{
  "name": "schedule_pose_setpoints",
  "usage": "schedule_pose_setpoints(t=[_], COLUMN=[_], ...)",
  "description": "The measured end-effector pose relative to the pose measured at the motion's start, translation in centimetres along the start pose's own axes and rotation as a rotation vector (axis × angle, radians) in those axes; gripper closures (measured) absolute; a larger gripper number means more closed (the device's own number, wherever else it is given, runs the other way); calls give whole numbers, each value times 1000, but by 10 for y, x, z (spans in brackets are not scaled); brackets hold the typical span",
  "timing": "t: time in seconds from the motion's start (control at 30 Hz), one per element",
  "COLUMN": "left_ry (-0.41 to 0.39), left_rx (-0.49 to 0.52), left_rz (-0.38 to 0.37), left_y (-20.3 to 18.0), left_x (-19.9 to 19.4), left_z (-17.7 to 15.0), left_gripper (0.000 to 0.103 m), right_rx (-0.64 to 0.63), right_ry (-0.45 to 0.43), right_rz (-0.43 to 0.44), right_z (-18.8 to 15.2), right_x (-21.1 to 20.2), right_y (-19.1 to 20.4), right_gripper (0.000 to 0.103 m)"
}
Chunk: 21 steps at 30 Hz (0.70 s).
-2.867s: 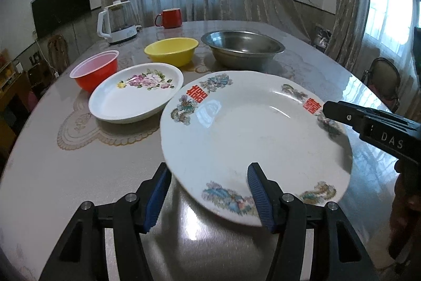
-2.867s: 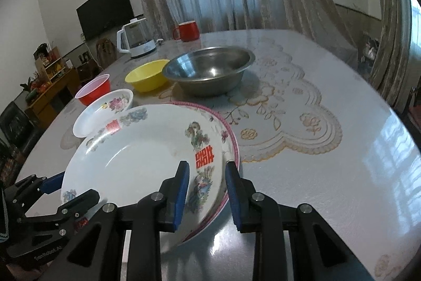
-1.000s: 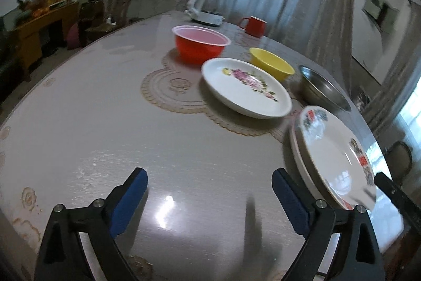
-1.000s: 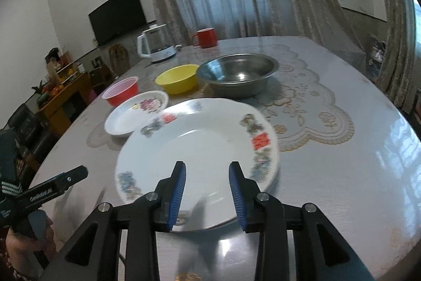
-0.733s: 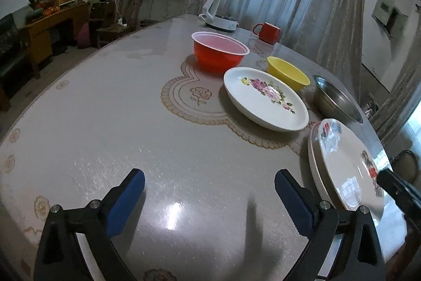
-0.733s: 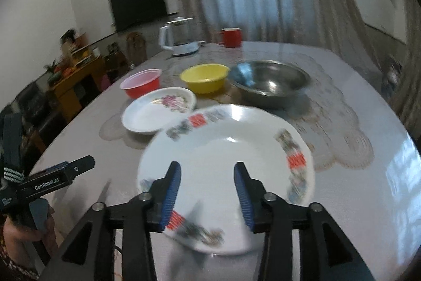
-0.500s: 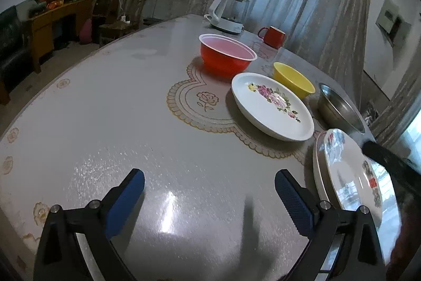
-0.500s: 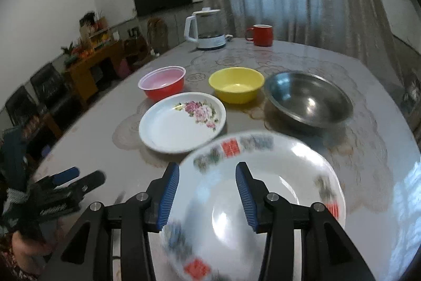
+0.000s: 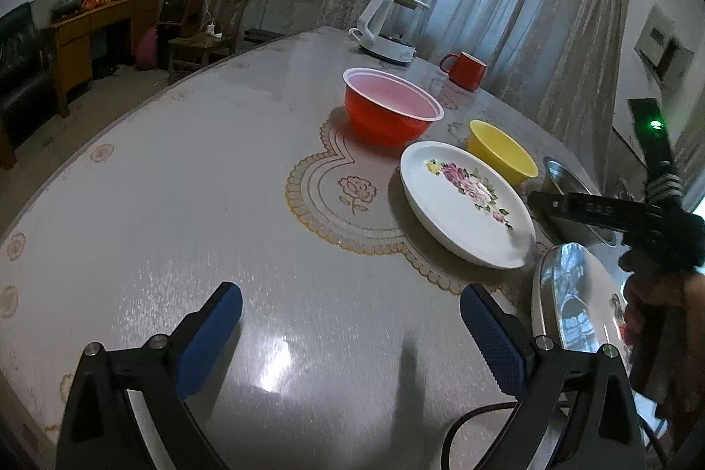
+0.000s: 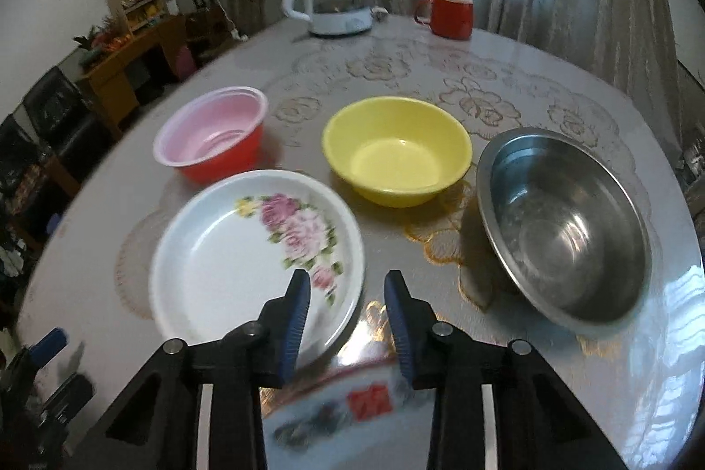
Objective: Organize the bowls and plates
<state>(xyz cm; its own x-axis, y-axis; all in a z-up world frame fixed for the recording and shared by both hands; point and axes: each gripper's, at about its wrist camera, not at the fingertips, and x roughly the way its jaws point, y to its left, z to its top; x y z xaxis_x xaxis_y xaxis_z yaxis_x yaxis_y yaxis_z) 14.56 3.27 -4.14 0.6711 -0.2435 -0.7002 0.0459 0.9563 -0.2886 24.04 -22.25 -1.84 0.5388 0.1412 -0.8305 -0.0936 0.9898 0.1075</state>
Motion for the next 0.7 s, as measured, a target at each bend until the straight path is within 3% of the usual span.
schedule_pose_setpoints(t=[0.17,0.33,0.5,0.63,0.7], left_ry=[3,1,7,9,3], left_rx=[9,10,1,-14,-16], left_rz=[-11,-33,-24,-12,-3], left_y=[-3,-10,-8,0,4], left_x=[9,20,31,33,32], left_z=[9,21,28,29,31], left_gripper=[3,3,4,4,4], right_rx=[-63,-56,-29,-79,-87], right_ry=[71,110,113,104,105], right_rz=[-38,-7,-8,-51,-31], right_z=[11,15,14,10,8], right_x=[24,40,45,45,43], right_y=[6,5,4,14,18], right_gripper=[77,85,84,84,84])
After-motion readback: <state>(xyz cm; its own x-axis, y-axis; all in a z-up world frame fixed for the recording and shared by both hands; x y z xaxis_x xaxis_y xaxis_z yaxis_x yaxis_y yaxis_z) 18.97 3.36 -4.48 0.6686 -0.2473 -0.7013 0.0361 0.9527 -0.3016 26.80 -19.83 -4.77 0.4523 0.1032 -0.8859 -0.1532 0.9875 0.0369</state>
